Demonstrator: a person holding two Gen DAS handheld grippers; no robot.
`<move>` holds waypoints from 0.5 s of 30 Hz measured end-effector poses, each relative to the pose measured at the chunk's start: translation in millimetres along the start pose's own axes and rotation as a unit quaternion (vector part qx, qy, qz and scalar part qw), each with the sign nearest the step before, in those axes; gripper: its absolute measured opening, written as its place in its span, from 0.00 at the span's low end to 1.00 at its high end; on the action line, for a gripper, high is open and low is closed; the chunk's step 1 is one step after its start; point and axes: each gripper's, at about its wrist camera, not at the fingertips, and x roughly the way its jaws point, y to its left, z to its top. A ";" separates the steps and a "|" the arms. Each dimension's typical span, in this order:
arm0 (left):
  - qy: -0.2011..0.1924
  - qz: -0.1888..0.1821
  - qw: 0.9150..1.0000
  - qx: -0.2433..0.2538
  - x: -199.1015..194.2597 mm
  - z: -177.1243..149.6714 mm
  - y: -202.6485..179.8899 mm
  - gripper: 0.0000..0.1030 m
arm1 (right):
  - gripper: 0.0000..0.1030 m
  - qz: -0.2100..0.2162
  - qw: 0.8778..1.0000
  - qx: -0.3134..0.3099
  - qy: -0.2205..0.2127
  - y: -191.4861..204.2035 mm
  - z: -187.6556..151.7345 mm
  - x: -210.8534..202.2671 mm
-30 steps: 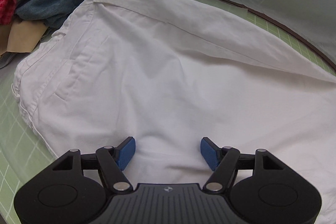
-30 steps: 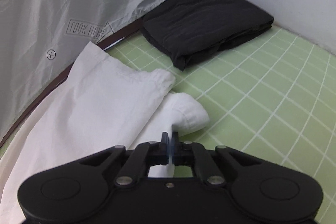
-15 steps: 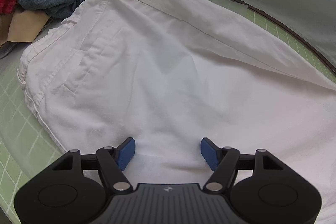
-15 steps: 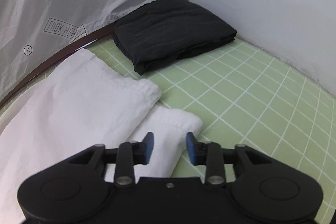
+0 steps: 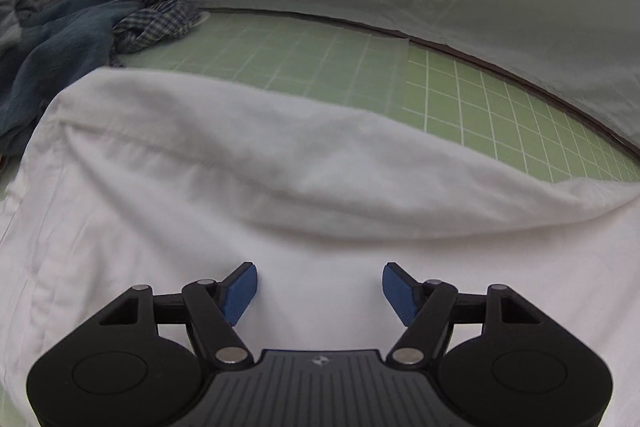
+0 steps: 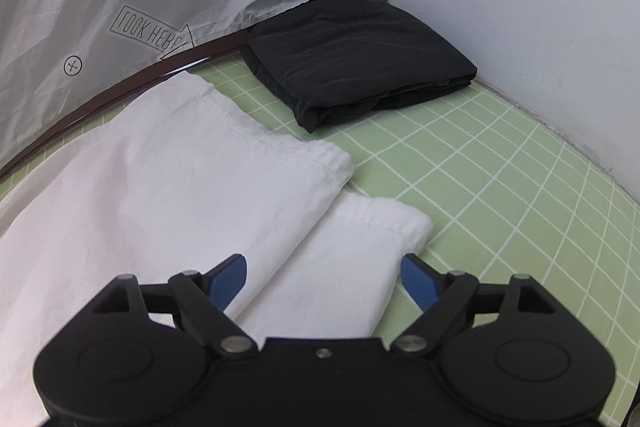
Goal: Fold clothes
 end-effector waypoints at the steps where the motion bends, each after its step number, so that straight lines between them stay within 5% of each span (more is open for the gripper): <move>1: -0.004 0.002 1.000 0.008 9.1 10.7 -3.3 0.69 | 0.83 -0.003 1.000 -0.001 0.005 3.1 -0.4 1.1; 9: -0.017 0.008 0.999 -0.025 62.6 76.4 1.6 0.82 | 0.85 -0.036 0.999 -0.009 -0.002 7.4 4.1 -6.7; 12: -0.022 0.002 0.999 -0.040 56.9 76.5 2.6 0.82 | 0.96 -0.031 0.999 -0.001 -0.017 8.7 6.0 -11.3; 15: -0.024 -0.013 0.999 -0.029 36.3 60.7 5.7 0.82 | 0.96 -0.020 0.999 -0.004 -0.027 14.9 6.9 -14.0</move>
